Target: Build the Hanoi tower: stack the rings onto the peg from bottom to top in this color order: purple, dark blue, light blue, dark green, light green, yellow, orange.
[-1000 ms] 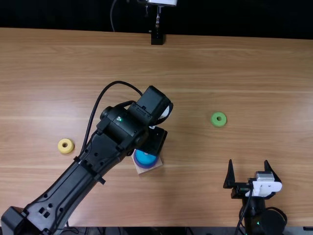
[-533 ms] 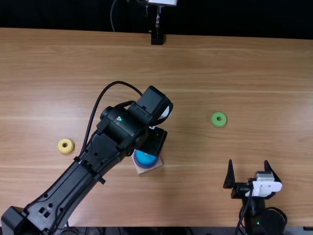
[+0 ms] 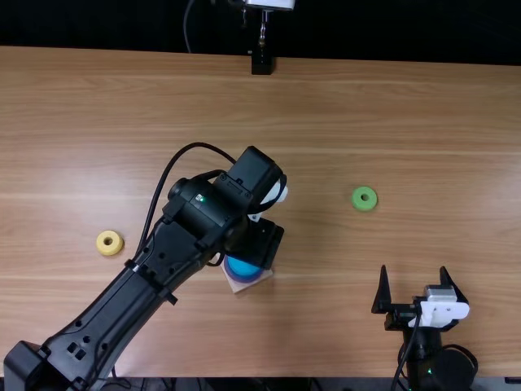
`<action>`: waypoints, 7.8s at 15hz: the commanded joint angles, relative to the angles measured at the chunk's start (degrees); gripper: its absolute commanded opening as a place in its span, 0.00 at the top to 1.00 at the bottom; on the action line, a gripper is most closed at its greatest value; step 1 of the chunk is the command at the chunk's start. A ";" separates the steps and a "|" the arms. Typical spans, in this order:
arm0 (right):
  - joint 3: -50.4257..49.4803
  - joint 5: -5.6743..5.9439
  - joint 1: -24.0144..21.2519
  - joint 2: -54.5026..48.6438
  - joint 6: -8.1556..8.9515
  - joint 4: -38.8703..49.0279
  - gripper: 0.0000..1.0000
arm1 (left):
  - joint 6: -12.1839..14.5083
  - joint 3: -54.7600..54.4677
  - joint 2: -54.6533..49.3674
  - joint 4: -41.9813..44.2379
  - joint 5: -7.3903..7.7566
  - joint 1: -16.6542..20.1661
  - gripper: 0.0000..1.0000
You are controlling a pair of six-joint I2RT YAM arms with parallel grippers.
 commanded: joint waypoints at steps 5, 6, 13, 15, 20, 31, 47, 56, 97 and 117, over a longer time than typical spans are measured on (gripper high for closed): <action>-1.41 -0.14 -0.59 -0.73 0.01 0.07 0.00 | 0.12 -0.97 0.62 0.86 0.31 0.53 0.00; -1.41 -0.14 -0.51 -0.73 0.01 0.07 0.00 | 0.23 -0.97 0.62 0.86 -1.38 0.53 0.00; -1.41 -0.14 -0.51 -0.73 0.01 0.07 0.00 | 0.12 0.97 -6.94 9.19 -4.54 10.47 0.00; -1.41 -0.14 -0.51 -0.73 -0.09 0.07 0.00 | 0.02 -5.98 -14.14 16.89 -4.76 14.51 0.00; -1.41 -0.14 -0.51 -0.73 0.01 0.07 0.00 | -0.30 -35.95 -38.31 47.58 -9.08 25.93 0.00; -1.32 -0.14 -0.59 -0.73 0.01 0.07 0.00 | 0.23 -77.17 -81.47 50.74 -12.98 34.81 0.00; -1.41 -0.14 -0.51 -0.73 0.01 0.07 0.00 | 6.87 -97.65 -99.04 64.56 -8.66 34.64 0.00; -1.41 -0.14 -0.59 -0.73 0.01 0.07 0.00 | 6.77 -97.65 -99.04 64.66 -8.66 34.64 0.00; 65.30 1.87 6.44 86.98 2.44 -23.55 0.00 | 6.77 -97.65 -99.04 64.66 -8.66 34.72 0.00; 73.92 1.97 6.35 109.75 13.94 -23.03 0.00 | 6.77 -97.65 -99.04 64.66 -8.66 34.64 0.00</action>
